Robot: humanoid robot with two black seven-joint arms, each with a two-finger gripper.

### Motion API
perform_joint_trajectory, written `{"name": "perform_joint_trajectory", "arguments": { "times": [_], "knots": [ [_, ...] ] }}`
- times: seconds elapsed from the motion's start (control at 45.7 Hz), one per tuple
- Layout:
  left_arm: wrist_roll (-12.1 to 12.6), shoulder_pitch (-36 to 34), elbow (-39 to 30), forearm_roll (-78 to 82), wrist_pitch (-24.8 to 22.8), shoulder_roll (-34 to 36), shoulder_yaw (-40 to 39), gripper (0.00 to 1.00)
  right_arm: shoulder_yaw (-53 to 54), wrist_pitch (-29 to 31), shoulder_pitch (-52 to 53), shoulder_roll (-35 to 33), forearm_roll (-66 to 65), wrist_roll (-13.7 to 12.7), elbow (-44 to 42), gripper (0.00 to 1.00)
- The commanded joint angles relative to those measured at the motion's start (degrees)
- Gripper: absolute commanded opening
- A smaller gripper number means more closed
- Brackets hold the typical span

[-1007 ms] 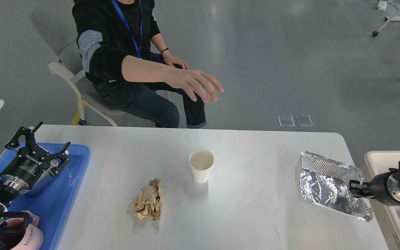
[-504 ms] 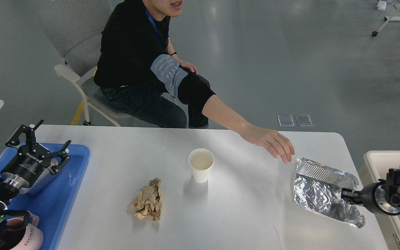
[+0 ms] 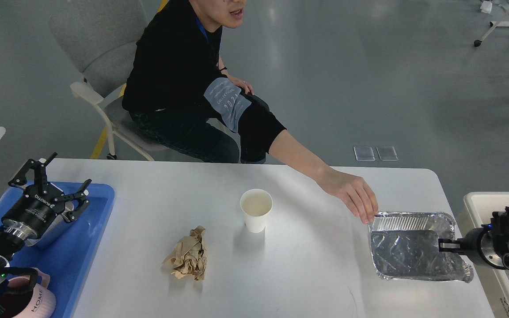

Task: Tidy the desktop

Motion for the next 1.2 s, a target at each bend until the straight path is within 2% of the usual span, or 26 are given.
{"name": "perform_joint_trajectory", "arguments": {
  "times": [0.0,0.591,0.854,1.073,1.182],
  "knots": [
    [0.0,0.0,0.0,0.0,-0.1,0.1,0.0,0.97,0.0,0.1,0.6,-0.1,-0.2,0.1,0.1,0.00],
    [0.0,0.1,0.0,-0.3,-0.3,2.4,-0.3,0.97,0.1,3.3,4.0,-1.0,-0.2,0.1,0.8,0.00],
    [-0.9,-0.1,0.0,-0.2,-0.5,3.2,-0.4,0.97,1.1,5.5,5.9,-1.0,0.4,0.4,5.7,0.00],
    [-5.7,0.0,0.0,-0.2,-0.3,3.7,-0.2,0.97,2.5,5.5,6.2,-0.5,3.7,0.9,9.3,0.00],
    [-6.2,-0.1,0.0,-0.2,-0.4,3.6,-0.2,0.97,2.5,5.5,6.2,0.1,4.1,0.9,9.2,0.00]
  ]
}}
